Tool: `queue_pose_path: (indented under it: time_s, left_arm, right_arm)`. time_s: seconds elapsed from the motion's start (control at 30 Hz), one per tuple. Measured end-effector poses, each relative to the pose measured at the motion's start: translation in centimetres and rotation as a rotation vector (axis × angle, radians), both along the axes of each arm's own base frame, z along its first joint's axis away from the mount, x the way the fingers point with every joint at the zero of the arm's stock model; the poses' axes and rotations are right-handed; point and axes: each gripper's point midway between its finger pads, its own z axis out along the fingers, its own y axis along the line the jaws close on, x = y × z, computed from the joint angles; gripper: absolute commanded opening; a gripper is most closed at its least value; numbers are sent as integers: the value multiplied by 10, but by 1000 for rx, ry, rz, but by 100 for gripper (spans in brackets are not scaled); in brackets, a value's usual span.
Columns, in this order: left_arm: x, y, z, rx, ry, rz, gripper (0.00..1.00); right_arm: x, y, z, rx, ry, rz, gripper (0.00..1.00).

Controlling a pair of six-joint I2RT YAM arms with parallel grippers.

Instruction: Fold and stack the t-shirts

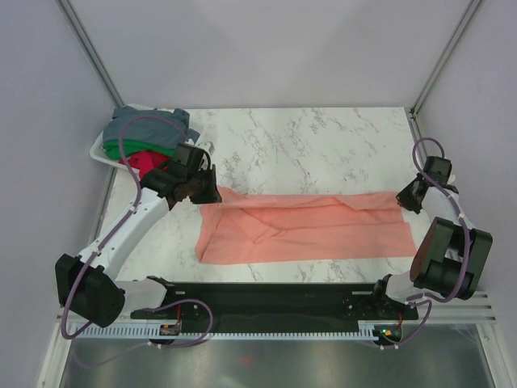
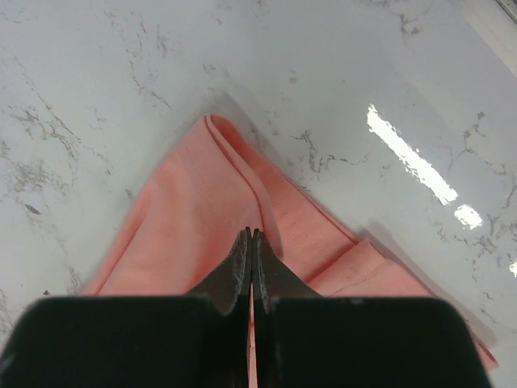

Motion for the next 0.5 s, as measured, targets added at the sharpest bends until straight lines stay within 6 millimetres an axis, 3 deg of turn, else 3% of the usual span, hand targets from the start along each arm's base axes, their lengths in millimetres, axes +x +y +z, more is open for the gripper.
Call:
queue_pose_path:
  time_s: [0.33, 0.43, 0.47, 0.5]
  left_arm:
    - [-39, 1, -32, 9, 87, 13, 5]
    - [-49, 4, -41, 15, 113, 21, 18]
    - [-52, 6, -44, 16, 125, 27, 25]
    - [-57, 7, -46, 17, 137, 31, 41]
  right_arm:
    - [-8, -9, -7, 10, 9, -33, 0]
    - [-11, -9, -11, 19, 19, -44, 25]
    - [-12, -9, -12, 23, 20, -49, 63]
    - [-12, -9, -13, 28, 19, -55, 78]
